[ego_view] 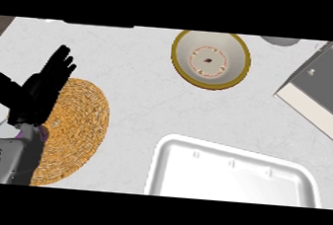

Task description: Pick the squash from the tray and place it in the tiered shelf

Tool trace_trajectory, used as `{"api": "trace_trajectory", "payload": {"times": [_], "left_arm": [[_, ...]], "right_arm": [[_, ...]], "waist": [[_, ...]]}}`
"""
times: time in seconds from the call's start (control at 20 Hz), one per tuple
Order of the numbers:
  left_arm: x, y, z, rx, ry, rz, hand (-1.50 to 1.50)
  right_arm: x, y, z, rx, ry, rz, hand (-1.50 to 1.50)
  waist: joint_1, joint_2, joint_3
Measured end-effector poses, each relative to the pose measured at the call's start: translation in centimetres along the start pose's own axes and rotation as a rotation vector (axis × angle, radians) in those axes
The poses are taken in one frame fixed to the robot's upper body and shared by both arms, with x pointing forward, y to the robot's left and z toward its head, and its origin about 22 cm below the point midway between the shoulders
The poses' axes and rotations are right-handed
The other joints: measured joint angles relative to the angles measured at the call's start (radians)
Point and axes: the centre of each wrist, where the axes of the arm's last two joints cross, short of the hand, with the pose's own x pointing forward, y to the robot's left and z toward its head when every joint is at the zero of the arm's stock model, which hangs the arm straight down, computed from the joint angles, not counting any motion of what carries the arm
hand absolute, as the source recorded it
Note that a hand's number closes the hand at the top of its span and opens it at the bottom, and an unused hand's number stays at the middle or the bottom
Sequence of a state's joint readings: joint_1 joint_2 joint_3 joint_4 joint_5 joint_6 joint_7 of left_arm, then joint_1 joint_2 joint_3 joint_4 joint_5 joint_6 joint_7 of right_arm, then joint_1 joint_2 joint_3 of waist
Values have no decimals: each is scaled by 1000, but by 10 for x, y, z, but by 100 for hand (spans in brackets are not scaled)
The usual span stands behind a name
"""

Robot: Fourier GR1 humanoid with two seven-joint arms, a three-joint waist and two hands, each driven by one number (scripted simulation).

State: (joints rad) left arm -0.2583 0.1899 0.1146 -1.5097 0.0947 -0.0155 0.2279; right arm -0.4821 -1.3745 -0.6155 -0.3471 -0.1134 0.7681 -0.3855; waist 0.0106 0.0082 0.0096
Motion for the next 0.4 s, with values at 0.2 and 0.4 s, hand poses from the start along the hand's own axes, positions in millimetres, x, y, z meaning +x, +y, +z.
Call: {"api": "trace_trajectory", "payload": {"times": [0.2, 0.4], "left_arm": [[-2, 5, 2, 10, 4, -1, 0], [-6, 7, 6, 22, 6, 4, 0]], "right_arm": [[6, -5, 3, 13, -20, 2, -150], [8, -3, 4, 29, -57, 33, -150]], "waist": [[-13, -3, 3], [-28, -7, 5]]}}
